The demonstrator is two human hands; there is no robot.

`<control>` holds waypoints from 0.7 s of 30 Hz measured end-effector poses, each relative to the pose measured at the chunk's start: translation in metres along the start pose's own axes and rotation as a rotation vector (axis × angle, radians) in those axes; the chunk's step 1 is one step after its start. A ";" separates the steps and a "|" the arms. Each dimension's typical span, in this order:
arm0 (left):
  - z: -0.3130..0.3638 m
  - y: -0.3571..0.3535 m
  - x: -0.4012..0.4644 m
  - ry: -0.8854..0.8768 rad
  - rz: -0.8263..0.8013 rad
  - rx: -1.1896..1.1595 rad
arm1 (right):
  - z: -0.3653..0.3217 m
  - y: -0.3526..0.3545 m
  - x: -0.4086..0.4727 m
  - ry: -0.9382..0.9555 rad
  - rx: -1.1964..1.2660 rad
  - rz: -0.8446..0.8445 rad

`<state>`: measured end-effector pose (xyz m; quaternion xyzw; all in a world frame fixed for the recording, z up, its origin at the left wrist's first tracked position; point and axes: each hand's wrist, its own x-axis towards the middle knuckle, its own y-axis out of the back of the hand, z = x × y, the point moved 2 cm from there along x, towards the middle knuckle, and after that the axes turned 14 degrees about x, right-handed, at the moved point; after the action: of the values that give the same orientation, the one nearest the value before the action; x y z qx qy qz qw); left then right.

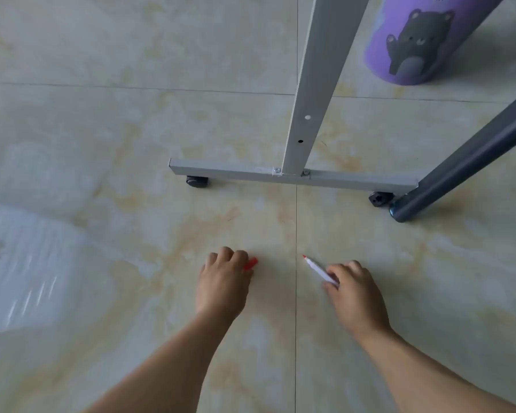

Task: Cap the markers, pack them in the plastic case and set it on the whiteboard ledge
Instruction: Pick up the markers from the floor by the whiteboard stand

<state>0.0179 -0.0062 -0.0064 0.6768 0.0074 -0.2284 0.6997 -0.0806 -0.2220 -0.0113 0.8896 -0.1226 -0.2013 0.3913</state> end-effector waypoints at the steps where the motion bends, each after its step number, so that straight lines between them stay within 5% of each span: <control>1: 0.000 0.001 -0.001 -0.023 0.007 0.011 | 0.000 0.000 0.000 0.001 -0.008 -0.008; 9: 0.012 0.063 -0.034 -0.108 -0.027 -0.163 | -0.057 0.060 -0.025 0.022 0.016 -0.050; 21: 0.047 0.274 -0.101 -0.229 0.180 -0.236 | -0.207 0.216 -0.084 0.215 0.006 -0.033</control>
<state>0.0038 -0.0253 0.2882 0.5576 -0.1060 -0.2377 0.7882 -0.0745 -0.2001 0.2990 0.9092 -0.0657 -0.1108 0.3960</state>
